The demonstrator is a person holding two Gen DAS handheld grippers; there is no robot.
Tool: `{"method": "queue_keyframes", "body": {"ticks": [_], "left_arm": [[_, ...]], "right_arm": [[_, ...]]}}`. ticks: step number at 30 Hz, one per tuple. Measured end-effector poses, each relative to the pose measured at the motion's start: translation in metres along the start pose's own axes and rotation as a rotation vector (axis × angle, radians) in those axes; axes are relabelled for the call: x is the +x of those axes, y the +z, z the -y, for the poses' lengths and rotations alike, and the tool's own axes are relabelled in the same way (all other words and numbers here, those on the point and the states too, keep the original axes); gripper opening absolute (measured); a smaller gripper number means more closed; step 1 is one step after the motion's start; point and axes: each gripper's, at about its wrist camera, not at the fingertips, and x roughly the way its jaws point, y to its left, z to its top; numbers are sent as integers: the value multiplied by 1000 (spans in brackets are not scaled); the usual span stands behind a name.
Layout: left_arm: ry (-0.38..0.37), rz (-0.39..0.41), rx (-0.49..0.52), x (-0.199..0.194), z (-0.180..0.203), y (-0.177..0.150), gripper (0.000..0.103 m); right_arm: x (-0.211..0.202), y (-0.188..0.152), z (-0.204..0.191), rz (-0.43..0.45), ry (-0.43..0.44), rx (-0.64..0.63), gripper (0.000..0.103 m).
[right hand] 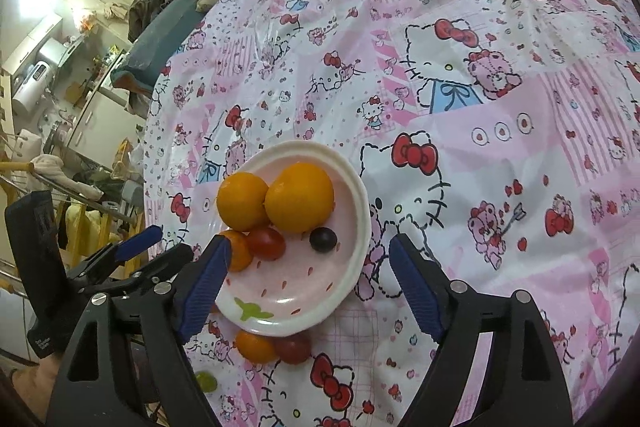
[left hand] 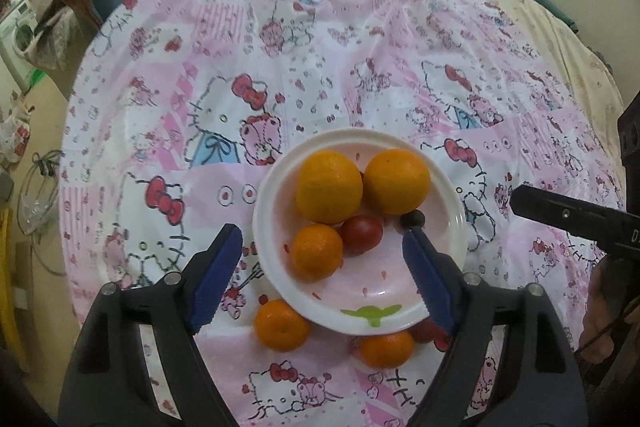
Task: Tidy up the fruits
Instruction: 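Raise both grippers away from the plate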
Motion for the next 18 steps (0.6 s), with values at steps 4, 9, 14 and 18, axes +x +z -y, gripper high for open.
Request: {"method": "queue_keyframes", "body": {"ticks": [4,9,14,18], "left_arm": [[13,27,-2,-14,-3,-5,80],[10,35,-12,-28,-9,-14,80],[17,45,-30,-40,-17,-22,80],[15,31,-54,-45,-23,-32,80]], "right_arm": [[-13,-7,-3,17,6,3,84],[-32,-17,-5,37,11,5,84],[-44,-31,-4,43,4,9,85],[-49,-41,-4,43,7,18,85]]}}
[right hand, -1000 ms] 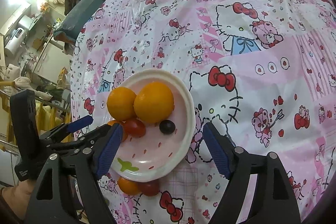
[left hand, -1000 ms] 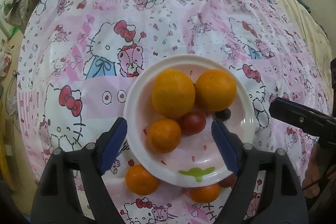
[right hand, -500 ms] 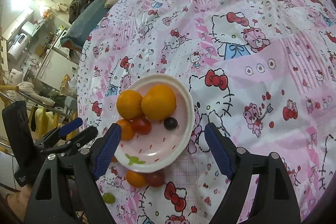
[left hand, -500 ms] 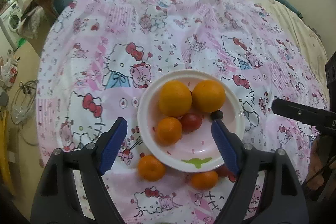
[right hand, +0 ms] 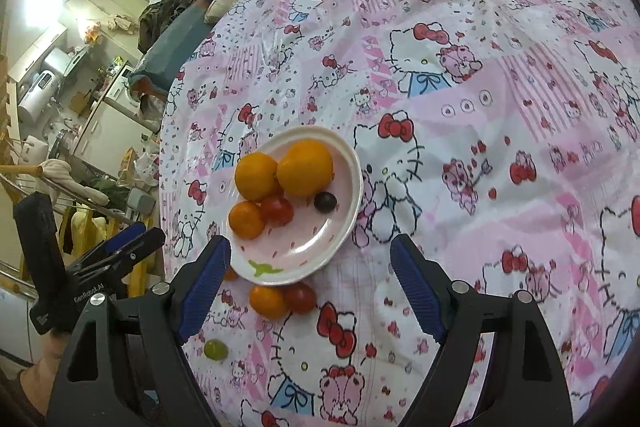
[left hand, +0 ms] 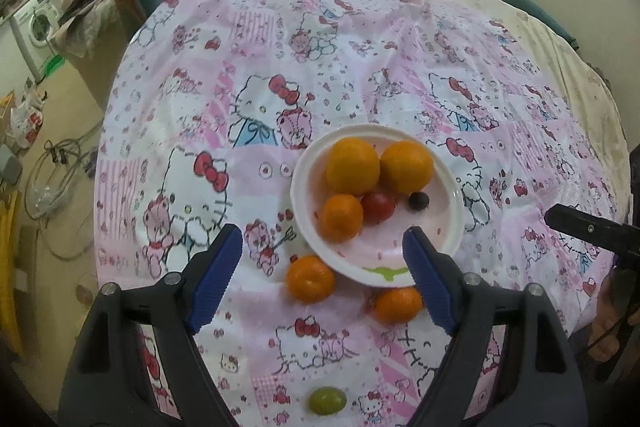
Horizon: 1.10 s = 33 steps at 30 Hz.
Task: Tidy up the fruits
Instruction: 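Raise both grippers away from the plate, then close the left gripper around another tangerine in front of the plate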
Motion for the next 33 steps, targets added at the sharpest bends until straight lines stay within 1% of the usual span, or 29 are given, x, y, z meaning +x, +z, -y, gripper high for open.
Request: {"method": "queue_keyframes", "body": {"ticks": [7,12,16,19,22,24,28,29,31,33], "left_arm": [[-1,-21,-20,-4,-2,-17,80],[-1,-37,-25,-1,-1,-23,80],[1,-44,-27,4,0,-25,80],[12,-69,-30,11,-1,-29,80],[13,-92,-47,19,-4,-30,80],[-8,-115,-65,24,-6,-32,80],[-50,-190,-77,40,-2,-39,79],[-72,-209,-76,44,2,-41,78],[-110,-234,-54,49,14,-44,78],[-123,-255,-1,55,30,-48,78]], "right_arm": [[-6,-19,-2,-6,3,12,85],[-1,-31,-3,-33,-11,20,85],[7,-34,-2,-57,-17,24,85],[12,-34,-1,-63,-36,20,85],[16,-34,4,-73,-43,46,85],[17,-34,8,-76,-46,60,85],[19,-34,12,-82,-47,86,85],[19,-34,13,-84,-48,89,85],[21,-33,14,-89,-49,94,85],[22,-33,15,-91,-52,98,85]]}}
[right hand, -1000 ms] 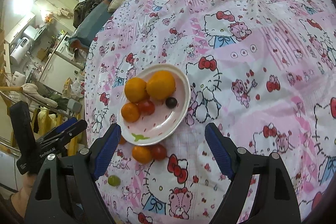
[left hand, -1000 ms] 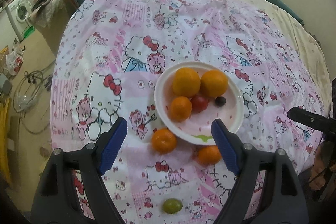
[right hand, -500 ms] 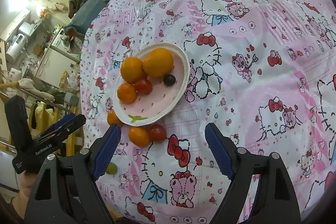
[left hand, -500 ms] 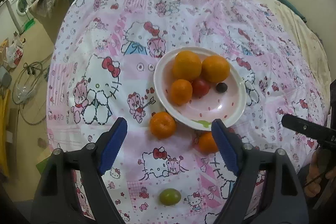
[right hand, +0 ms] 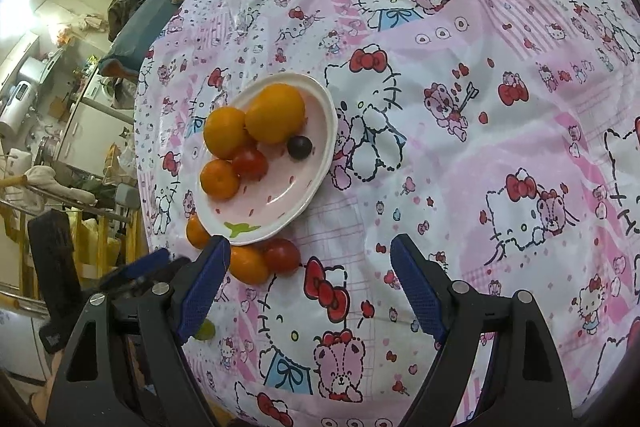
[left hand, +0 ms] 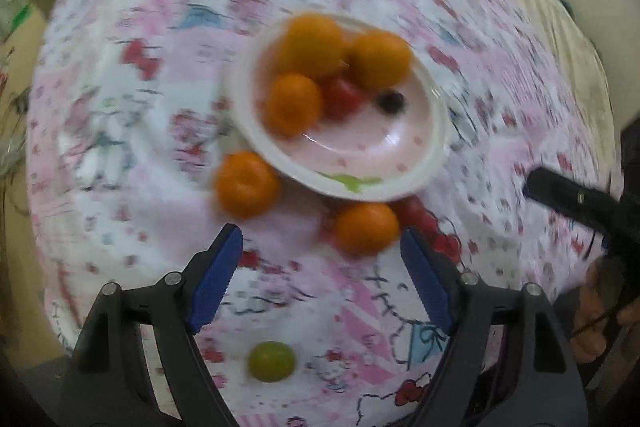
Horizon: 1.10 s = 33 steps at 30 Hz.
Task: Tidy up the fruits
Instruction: 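Close the left gripper around another tangerine in front of the plate, then lift the tangerine with the left gripper while the right grasps a small red tomato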
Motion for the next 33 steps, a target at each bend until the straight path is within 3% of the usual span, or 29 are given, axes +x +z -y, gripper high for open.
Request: {"method": "queue_keyframes", "body": {"ticks": [5,13,25,33], "left_arm": [[61,-62,106,29,30,3,76],[51,-109,101,48,37,12,40],[51,-89,100,33,39,10,38],[48,-47,33,10,18,9,38]], "right_arm": [[-1,1,3,-2,-1,8,85],[-5,2,18,5,-10,49,85],[-9,2,18,8,-6,36,85],[-1,0,16,-13,-22,27,85]]}}
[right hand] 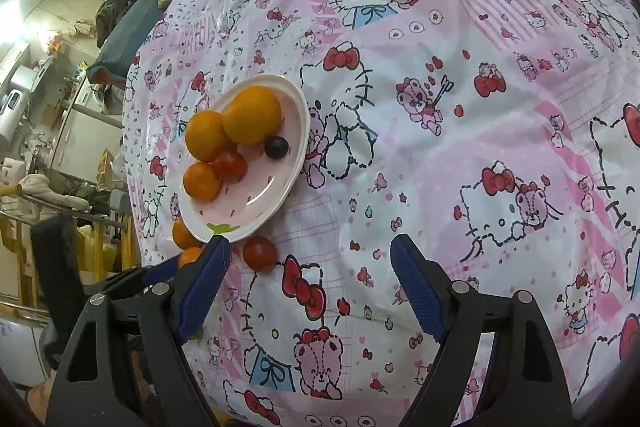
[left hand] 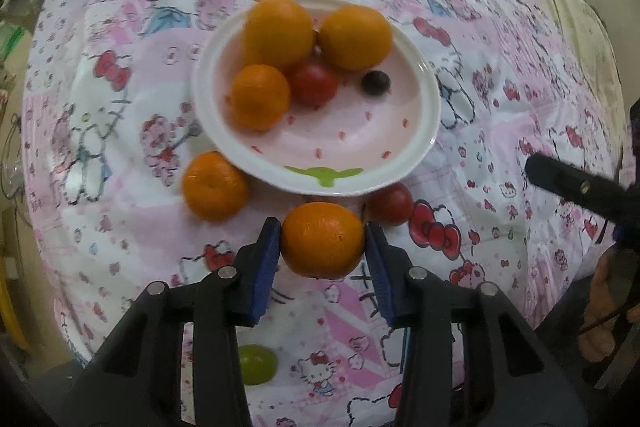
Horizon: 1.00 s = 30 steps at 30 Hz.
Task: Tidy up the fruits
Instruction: 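Lift the tangerine with the left gripper while the right grasps a small red tomato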
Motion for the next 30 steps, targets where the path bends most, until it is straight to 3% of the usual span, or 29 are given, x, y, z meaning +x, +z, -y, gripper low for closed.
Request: {"method": "queue_keyframes", "body": {"ticks": [9,14,19,21,25,28,30], "left_arm": [[45,64,-111,-28,-41,-2,38],[39,71,-165,-32,-57,-3,38],[28,71,-182,-33,-62,-3,38],[24,73,-184,-34,-62,-2,38],[18,76,-184,-35,-62,-1,38],[19,77,-178,-35,-60,-1,38],[24,77,-176,-34,-60,-1,38]], "right_arm": [[35,-8,-32,-91,-25,-120,85],[75,-16,-56,-162,-116,-269,85],[95,-20,-69,-165,-185,-368,84],[96,-21,-73,-155,-185,-390,76],[98,-24,-78,-146,-197,-430,52],[96,-22,-81,-146,-157,-437,31],[94,-24,-86,-140,-169,-464,31]]}}
